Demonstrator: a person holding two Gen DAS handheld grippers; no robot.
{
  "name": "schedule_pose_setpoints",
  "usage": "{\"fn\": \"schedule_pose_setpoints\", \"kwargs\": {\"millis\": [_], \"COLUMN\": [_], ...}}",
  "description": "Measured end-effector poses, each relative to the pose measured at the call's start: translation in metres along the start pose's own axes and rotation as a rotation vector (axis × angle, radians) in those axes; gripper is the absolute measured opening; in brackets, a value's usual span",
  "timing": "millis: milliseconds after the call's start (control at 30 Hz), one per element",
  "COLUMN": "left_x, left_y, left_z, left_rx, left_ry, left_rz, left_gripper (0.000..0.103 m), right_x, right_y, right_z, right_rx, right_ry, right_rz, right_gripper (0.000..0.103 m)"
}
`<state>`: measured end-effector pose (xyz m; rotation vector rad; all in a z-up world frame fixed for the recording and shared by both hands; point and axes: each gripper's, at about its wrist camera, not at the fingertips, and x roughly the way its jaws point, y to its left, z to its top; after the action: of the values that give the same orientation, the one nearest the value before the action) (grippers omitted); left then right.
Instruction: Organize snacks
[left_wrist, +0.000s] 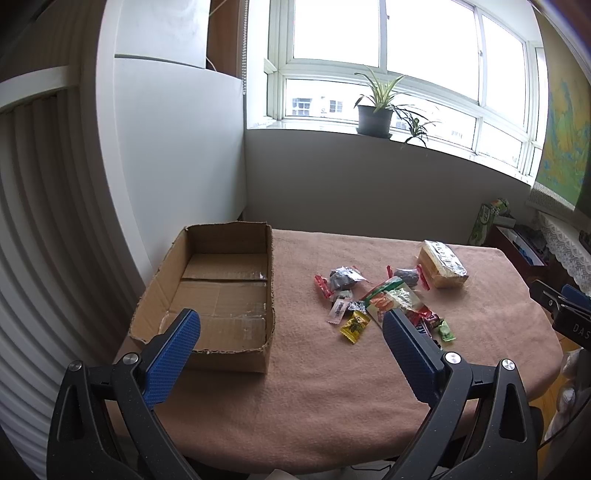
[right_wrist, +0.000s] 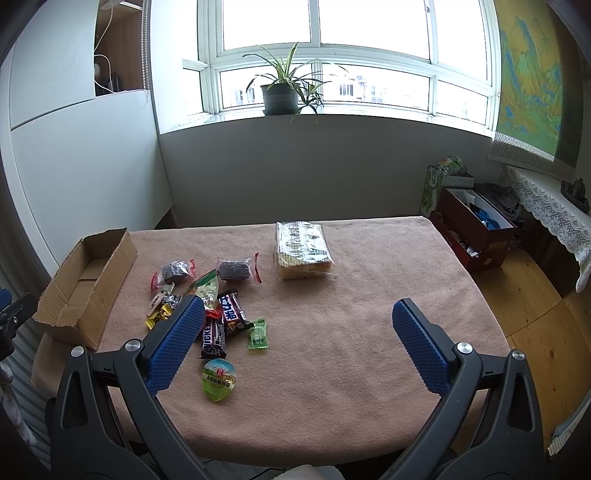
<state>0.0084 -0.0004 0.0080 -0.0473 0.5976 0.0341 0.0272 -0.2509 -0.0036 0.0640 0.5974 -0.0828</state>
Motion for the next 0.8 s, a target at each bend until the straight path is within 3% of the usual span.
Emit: {"fn": "schedule_pose_setpoints", "kwargs": {"millis": [800], "left_x": [0.0046], "left_y": [-0.0014], "left_z": [-0.0014], "left_rx": [0.007], "left_ry": [0.008], "left_rz": [-0.006], "left_gripper": [0.099], "right_x": [0.0088], "right_y": [-0.0017], "right_z": [-0.0060], "right_rx": [0.006], "right_ry": [0.022], "right_rz": [0.005], "right_gripper": [0.103]}}
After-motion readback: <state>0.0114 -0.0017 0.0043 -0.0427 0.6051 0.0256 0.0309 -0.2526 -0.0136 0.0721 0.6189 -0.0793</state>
